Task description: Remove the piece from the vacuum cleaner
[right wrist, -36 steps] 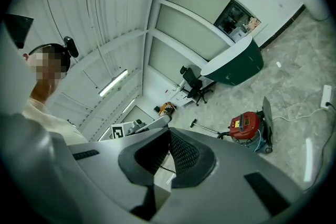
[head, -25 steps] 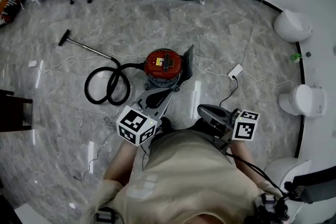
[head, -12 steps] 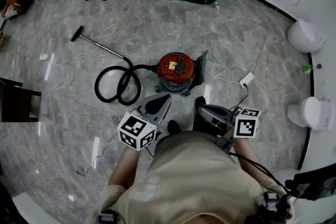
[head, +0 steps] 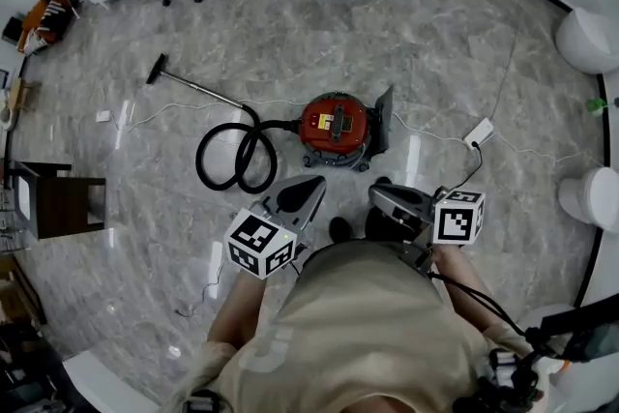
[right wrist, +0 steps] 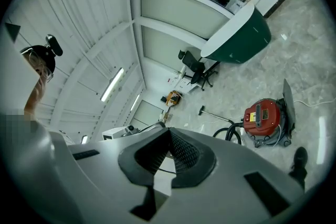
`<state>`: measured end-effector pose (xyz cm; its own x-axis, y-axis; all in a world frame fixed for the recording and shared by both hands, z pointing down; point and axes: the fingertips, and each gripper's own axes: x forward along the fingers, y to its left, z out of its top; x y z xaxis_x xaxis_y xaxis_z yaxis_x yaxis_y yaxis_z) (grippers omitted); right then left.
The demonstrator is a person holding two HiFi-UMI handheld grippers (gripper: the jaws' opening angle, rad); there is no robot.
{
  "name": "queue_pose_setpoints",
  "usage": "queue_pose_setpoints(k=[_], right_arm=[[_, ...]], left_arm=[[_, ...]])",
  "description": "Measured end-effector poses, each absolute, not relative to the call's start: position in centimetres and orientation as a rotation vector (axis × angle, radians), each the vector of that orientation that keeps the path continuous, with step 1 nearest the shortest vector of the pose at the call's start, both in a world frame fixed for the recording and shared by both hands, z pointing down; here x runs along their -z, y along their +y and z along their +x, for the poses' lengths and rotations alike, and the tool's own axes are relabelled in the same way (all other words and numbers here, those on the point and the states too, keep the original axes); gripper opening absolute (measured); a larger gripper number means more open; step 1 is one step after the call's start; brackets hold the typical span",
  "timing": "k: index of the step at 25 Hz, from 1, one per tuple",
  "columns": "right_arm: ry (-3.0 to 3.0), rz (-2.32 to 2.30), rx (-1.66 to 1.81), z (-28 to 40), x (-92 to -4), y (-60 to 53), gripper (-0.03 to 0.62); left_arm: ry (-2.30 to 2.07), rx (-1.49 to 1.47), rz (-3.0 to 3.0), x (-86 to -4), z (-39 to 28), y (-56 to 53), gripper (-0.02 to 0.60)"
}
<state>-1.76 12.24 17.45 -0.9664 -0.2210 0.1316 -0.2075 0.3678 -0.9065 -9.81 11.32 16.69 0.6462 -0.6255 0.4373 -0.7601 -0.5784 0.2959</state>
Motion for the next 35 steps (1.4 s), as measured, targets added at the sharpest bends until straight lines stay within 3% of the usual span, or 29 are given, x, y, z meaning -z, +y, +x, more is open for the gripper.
queue_pose_setpoints(k=[14,25,35], right_arm=[[2.675,-0.402,1.766,7.3,-22.3,1.4,0.002],[2.656,-0.607,2.008,7.5,-30.5,-2.2,0.002],[2.662,-0.750,2.172,3.9,-37.2,-2.0,0.002]], left_arm=[[-1.133,-0.547,2.326,-17.8,-1.0,1.7,-0.005],[-1.180,-0.633,2.301,-20.5,-2.3,-0.8,-0.004],[-1.064,-0.687,2.247,-29.6,-6.4,-4.0,-0.004]])
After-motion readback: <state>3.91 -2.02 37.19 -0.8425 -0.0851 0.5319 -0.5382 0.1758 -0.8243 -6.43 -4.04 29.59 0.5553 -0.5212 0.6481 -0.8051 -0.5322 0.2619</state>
